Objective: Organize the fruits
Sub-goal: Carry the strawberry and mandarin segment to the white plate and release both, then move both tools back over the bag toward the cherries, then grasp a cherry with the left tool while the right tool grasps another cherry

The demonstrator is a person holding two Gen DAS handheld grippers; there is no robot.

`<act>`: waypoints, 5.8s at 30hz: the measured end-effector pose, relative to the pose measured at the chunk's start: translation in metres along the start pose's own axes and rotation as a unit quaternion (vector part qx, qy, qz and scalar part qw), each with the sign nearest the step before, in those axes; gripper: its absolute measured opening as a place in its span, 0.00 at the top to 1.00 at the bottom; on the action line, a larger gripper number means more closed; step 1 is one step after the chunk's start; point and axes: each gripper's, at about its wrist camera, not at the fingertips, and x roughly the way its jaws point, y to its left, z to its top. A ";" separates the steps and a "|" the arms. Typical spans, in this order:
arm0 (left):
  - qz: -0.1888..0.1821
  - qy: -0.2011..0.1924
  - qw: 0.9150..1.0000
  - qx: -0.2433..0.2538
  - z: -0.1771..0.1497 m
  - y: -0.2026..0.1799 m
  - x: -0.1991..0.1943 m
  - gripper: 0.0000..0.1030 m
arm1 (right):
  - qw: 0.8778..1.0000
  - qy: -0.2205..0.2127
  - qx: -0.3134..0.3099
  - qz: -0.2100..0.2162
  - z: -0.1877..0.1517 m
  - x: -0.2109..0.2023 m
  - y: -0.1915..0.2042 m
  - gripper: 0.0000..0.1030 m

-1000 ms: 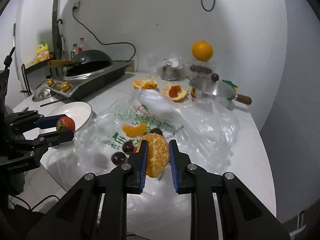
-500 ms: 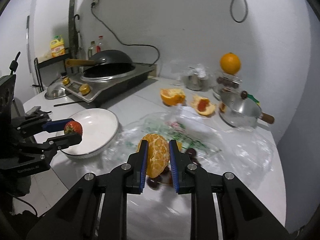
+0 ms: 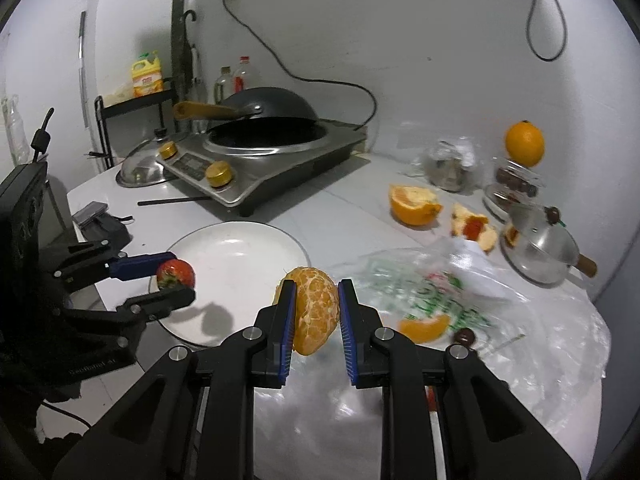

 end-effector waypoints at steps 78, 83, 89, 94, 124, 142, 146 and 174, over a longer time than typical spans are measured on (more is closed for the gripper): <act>0.005 0.042 0.999 -0.007 0.002 -0.059 0.018 0.37 | 0.998 0.022 0.049 0.014 -0.045 0.003 -0.048 0.67; 0.001 0.043 0.999 0.000 0.005 -0.073 0.021 0.37 | 0.998 0.018 0.058 0.006 -0.055 -0.007 -0.064 0.67; -0.008 0.045 0.999 0.015 0.010 -0.094 0.026 0.37 | 0.997 0.015 0.074 -0.006 -0.067 -0.016 -0.085 0.67; -0.015 0.050 0.998 0.024 0.015 -0.109 0.034 0.37 | 0.996 0.013 0.084 -0.010 -0.074 -0.021 -0.099 0.67; -0.033 0.102 0.992 0.066 0.018 -0.172 0.099 0.38 | 0.991 0.030 0.128 -0.019 -0.113 -0.022 -0.165 0.67; -0.035 0.123 0.988 0.083 0.015 -0.183 0.125 0.45 | 0.989 0.070 0.126 -0.013 -0.116 0.006 -0.182 0.67; -0.042 0.123 0.988 0.087 0.014 -0.183 0.126 0.53 | 0.988 0.083 0.129 -0.017 -0.115 0.011 -0.183 0.67; -0.074 0.100 0.989 0.083 0.022 -0.175 0.105 0.71 | 0.990 0.080 0.111 -0.042 -0.106 0.002 -0.170 0.73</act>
